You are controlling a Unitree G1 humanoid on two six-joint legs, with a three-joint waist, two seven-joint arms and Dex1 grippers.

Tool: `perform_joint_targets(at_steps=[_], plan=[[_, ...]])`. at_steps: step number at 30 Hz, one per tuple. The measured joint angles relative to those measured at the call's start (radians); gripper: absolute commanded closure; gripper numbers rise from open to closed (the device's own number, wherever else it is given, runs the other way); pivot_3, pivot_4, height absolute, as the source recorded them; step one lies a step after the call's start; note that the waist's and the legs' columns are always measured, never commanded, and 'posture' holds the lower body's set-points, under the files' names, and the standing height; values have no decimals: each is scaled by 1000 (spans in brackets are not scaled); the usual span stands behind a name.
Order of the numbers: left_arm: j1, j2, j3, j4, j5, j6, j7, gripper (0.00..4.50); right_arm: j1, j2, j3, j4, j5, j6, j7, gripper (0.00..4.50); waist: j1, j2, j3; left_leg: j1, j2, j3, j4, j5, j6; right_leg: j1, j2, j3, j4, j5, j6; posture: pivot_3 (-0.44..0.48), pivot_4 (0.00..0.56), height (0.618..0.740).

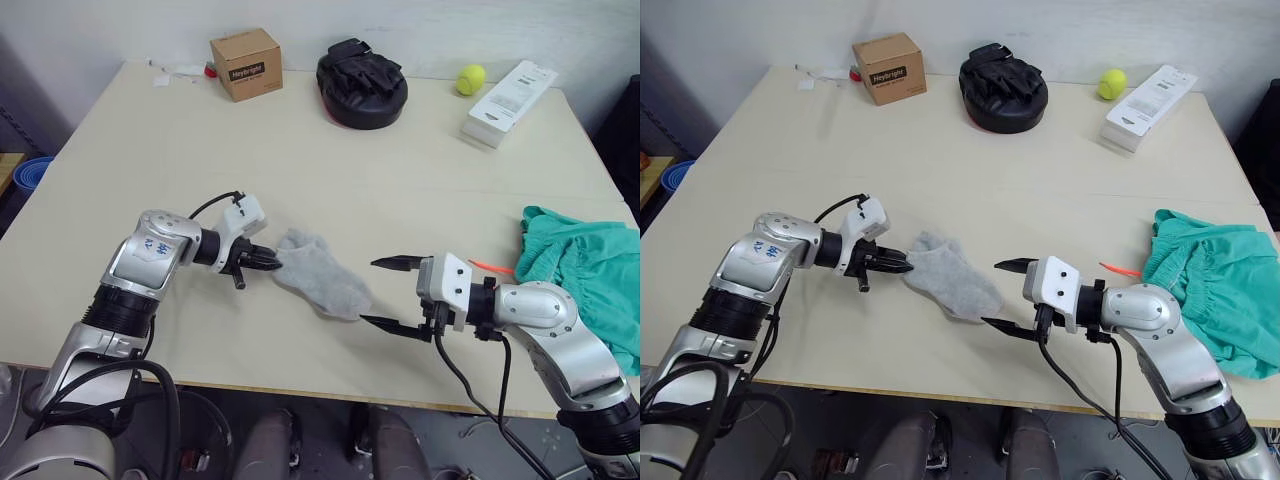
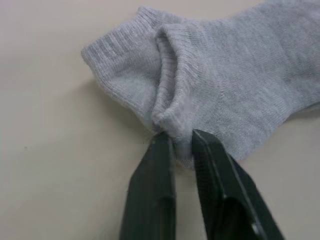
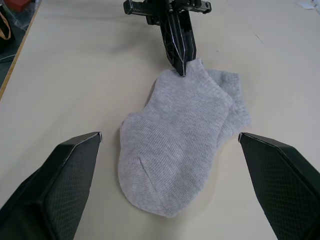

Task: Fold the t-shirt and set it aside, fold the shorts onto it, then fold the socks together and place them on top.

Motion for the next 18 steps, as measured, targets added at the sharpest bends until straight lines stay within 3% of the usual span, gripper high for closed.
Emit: perform_joint_targets(at_steps=[9, 18], plan=[[-9, 24, 35, -15, -51, 38, -39, 4456, 0, 0, 2, 0, -14, -5, 2, 0, 1, 0, 0, 0, 0, 0, 0, 0, 0, 0, 0, 0, 0, 0, 0, 0, 150, 740], [-209, -30, 16, 179, -22, -68, -59, 4456, -1, 4, 9, 4, -22, -8, 3, 0, -1, 0, 0, 0, -1, 1, 1, 0, 1, 0, 2, 0, 1, 0, 1, 0, 150, 740]])
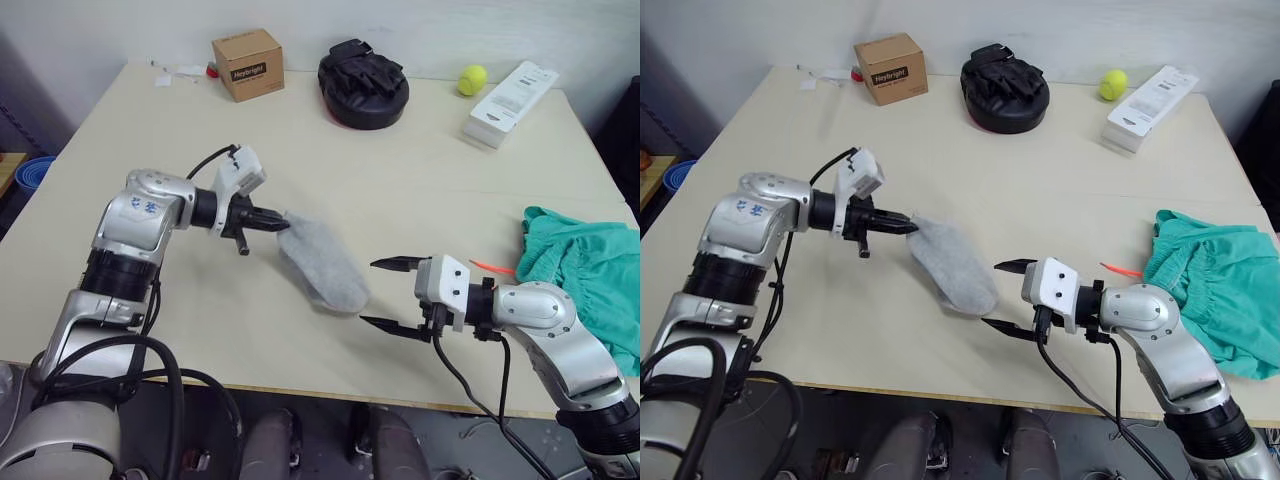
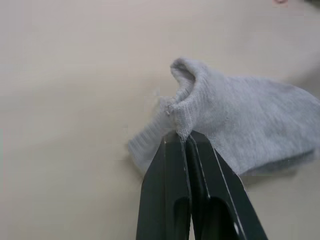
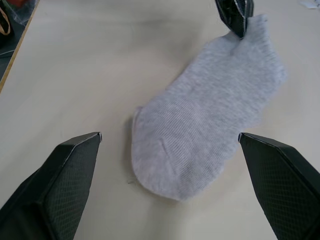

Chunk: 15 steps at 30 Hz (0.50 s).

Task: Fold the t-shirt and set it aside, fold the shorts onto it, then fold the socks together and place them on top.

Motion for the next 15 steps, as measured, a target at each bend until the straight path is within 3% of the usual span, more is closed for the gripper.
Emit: perform_joint_targets(at_steps=[12, 15], plan=[[-16, -35, -52, 253, 116, -135, 2, 4456, 27, 0, 0, -7, -17, 1, -6, 0, 1, 0, 0, 0, 0, 0, 0, 0, 0, -1, 1, 0, 1, 0, 0, 0, 150, 740], [-23, -42, -45, 289, 121, -156, 11, 3829, 30, 0, 0, -9, -19, 2, -8, 0, 2, 0, 0, 0, 0, 0, 0, 0, 0, -1, 0, 0, 1, 0, 0, 0, 150, 740]])
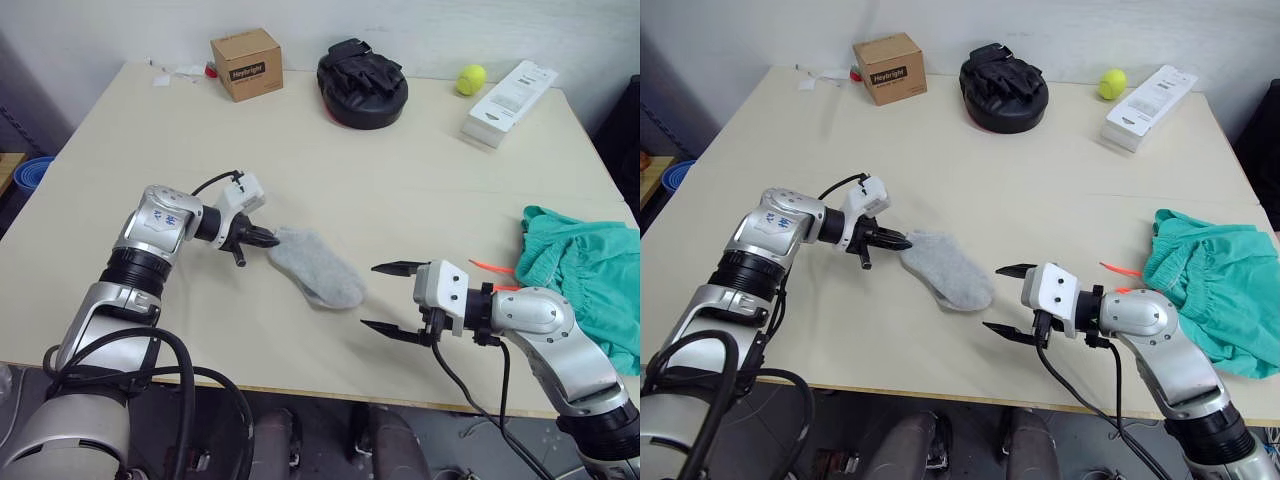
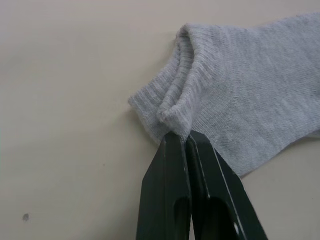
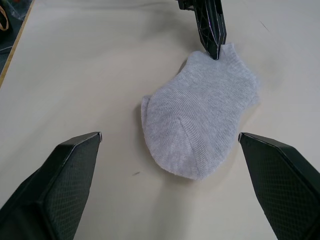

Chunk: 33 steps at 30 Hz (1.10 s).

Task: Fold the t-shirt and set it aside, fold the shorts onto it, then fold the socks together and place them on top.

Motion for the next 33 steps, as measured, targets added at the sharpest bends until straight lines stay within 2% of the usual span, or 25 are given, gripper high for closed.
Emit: perform_joint_targets(at_steps=[4, 8, 9, 10, 12, 16, 21, 23, 27, 33], plan=[[-1, -11, 31, -18, -12, 10, -12, 2584, -2, 2, 0, -6, 1, 5, -3, 0, -1, 0, 0, 0, 0, 0, 0, 0, 0, 0, 0, 0, 0, 0, 0, 0, 150, 740], [4, 5, 67, -143, -46, 51, -32, 1356, -25, 21, 3, -6, 0, 25, -13, 0, -2, 0, 0, 0, 0, 0, 0, 0, 0, 0, -1, 0, 0, 0, 0, 0, 150, 740], [8, 16, 78, -178, -57, 65, -38, 1356, -33, 24, 5, -5, 0, 29, -15, 0, -2, 0, 0, 0, 0, 0, 0, 0, 0, 0, -1, 0, 0, 0, 0, 0, 150, 740], [15, 25, 98, -217, -76, 82, -47, 1318, -43, 32, 8, -3, 0, 36, -18, 189, -3, 0, 0, 0, 0, 0, 0, 0, 0, 0, -1, 0, 0, 0, 0, 0, 150, 740], [28, 34, 117, -276, -105, 100, -64, 1674, -66, 51, 17, 6, 0, 51, -22, 606, -4, 0, 0, 0, 0, 0, 0, 0, 0, 0, -1, 0, 1, 0, 0, 0, 150, 740], [60, 47, 108, -332, -120, 53, -105, 2862, -137, 110, 82, 39, -22, 69, -41, 2031, -5, 0, 0, 1, 0, 0, 1, 0, 0, 0, 0, 0, 2, 0, 0, 0, 150, 740], [78, 37, 5, -270, -8, -152, -106, 4475, -257, 223, 202, 186, -132, 73, -95, 3816, -4, -1, 0, 0, 0, 1, 3, 0, 0, 0, 0, 1, 4, 0, 0, 0, 150, 740], [79, 15, -33, -220, 35, -230, -93, 4500, -299, 272, 248, 238, -169, 73, -116, 4487, -3, -1, 0, -1, 0, 0, 3, 0, 0, -1, 1, 0, 4, 0, 0, 0, 150, 740], [72, -29, -72, -104, 115, -338, -40, 4500, -421, 387, 309, 429, -262, 70, -182, 4487, -9, -1, 0, -2, 0, 0, 4, 0, 0, -3, 1, 0, 5, 0, -1, 0, 150, 740], [33, -47, -77, -16, 166, -422, 6, 4500, -477, 429, 341, 568, -334, 66, -202, 4487, -12, -1, -1, -1, 0, 1, 5, 0, 0, -2, 0, 0, 6, 0, -1, 0, 150, 740]])
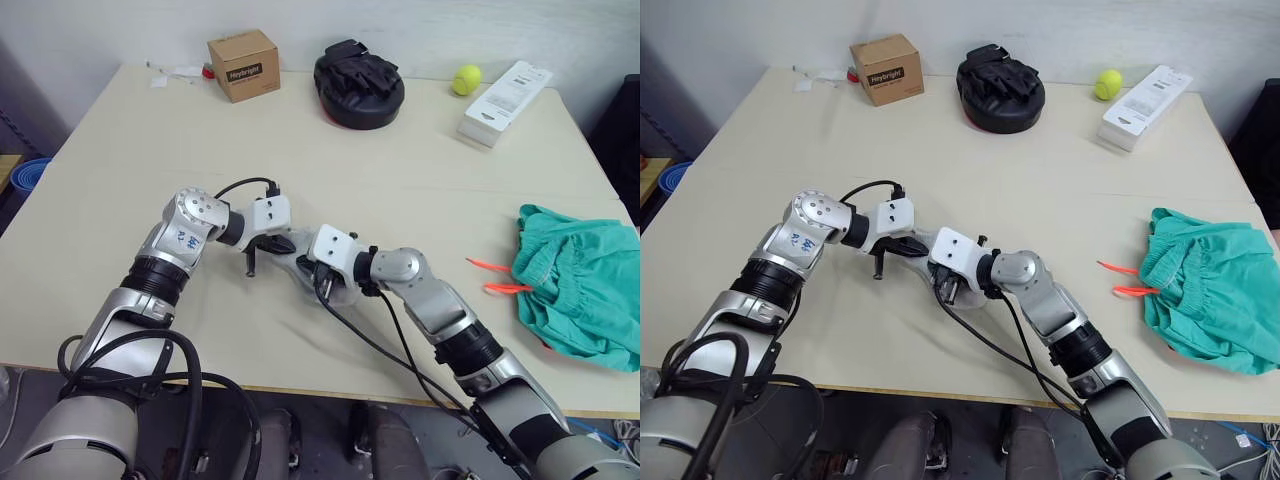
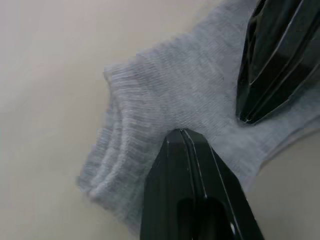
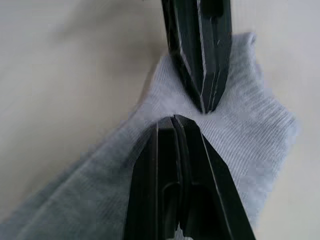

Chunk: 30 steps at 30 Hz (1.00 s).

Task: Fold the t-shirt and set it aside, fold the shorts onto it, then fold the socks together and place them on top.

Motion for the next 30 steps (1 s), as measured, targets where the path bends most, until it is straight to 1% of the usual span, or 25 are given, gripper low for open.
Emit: perform_joint_targets(at_steps=[3, 8, 13, 17, 20, 24, 26, 28, 30], plan=[[0, -7, 4, 11, 3, -15, 3, 4500, 17, -42, 12, -39, -16, -4, 40, 4487, 1, 0, -1, 1, 0, -1, 0, 0, 0, 1, 0, 0, 0, 0, 0, 0, 150, 740], [3, -6, 10, 19, 10, -30, 3, 4500, 121, -166, 3, -205, -14, 1, 118, 4487, 0, -1, -2, 1, 0, 0, 0, -1, 1, 2, -1, 0, 0, 0, 0, 0, 150, 740], [7, -6, 14, 22, 10, -35, 11, 4500, 224, -302, -40, -347, 7, 1, 185, 4487, 1, -1, -3, 2, 0, 0, 0, -1, 1, 3, -3, 0, -1, 0, 0, 0, 150, 740], [17, -4, 23, 19, 10, -34, 13, 4500, 272, -358, -77, -395, 29, 3, 213, 4487, 1, -3, -4, 3, 1, 0, 1, -1, 1, 3, -3, 0, -1, 0, 0, 0, 150, 740], [21, -3, 34, 12, 8, -16, 8, 4500, 252, -331, -90, -388, 55, 48, 214, 4487, 0, -3, -5, 3, 1, -1, 1, -1, 1, 3, -4, 0, -1, 0, 0, 0, 150, 740], [26, -1, 56, -6, -3, 41, -12, 4500, 119, -204, -113, -359, 107, 152, 185, 4487, -11, -3, -4, 1, 1, -1, 1, -1, 1, 1, -3, 0, 0, 0, 0, 0, 150, 740], [33, -2, 57, -30, -3, 57, -16, 4500, 63, -155, -109, -352, 116, 165, 173, 4487, -13, -3, -4, 1, 1, -1, 1, -1, 1, 1, -3, 0, 0, 0, 0, 0, 150, 740], [41, -2, 61, -41, -5, 65, -16, 4500, 21, -103, -83, -309, 105, 159, 157, 4487, -13, -3, -4, 0, 1, -1, 1, -1, 1, 1, -2, -1, 0, 0, 0, 0, 150, 740], [46, 0, 62, -50, -5, 66, -15, 4500, 2, -61, -30, -232, 67, 132, 135, 4487, -14, -3, -4, 0, 1, -1, 1, -2, 1, 1, -2, 0, 0, 0, 0, 0, 150, 740]])
